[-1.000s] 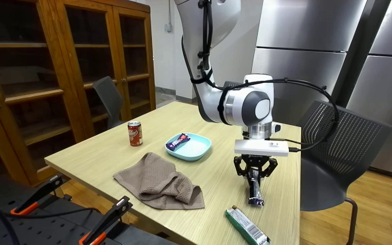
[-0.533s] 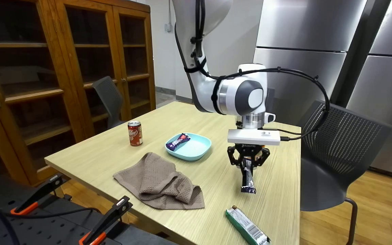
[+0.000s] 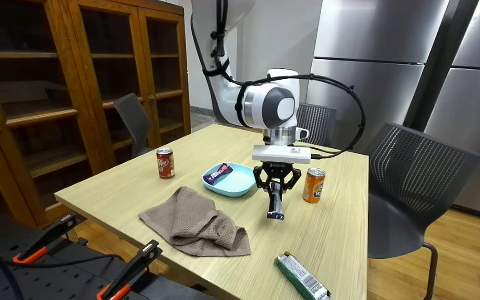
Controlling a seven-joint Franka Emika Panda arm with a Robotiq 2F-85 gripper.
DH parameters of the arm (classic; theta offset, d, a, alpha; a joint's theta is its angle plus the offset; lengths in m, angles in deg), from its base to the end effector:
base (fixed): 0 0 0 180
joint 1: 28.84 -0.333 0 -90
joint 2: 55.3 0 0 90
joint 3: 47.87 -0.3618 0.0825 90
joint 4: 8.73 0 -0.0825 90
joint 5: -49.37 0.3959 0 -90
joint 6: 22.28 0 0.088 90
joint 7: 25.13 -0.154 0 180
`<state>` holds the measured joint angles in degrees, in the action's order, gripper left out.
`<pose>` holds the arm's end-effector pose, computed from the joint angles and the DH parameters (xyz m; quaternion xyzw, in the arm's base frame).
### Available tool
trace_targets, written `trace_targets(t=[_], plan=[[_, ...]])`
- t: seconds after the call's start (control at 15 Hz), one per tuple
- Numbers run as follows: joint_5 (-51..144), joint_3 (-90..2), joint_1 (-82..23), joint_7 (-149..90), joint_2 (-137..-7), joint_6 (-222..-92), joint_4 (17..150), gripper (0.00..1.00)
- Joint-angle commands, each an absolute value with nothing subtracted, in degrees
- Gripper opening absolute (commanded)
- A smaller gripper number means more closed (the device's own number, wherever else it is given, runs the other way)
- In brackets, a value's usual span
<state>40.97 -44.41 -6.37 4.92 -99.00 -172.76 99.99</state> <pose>0.5837 -0.2839 0.0688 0.9924 0.1080 -0.0415 0.0413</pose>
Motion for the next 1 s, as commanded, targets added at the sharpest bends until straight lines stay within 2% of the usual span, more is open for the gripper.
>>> trace_targets(t=[0.0,0.93], plan=[[41.7,-45.1,-9.3,1.2,-95.6,-170.0,102.4,0.07],[41.2,-46.7,-17.4,-1.1,-98.5,-160.8,92.7,0.07]])
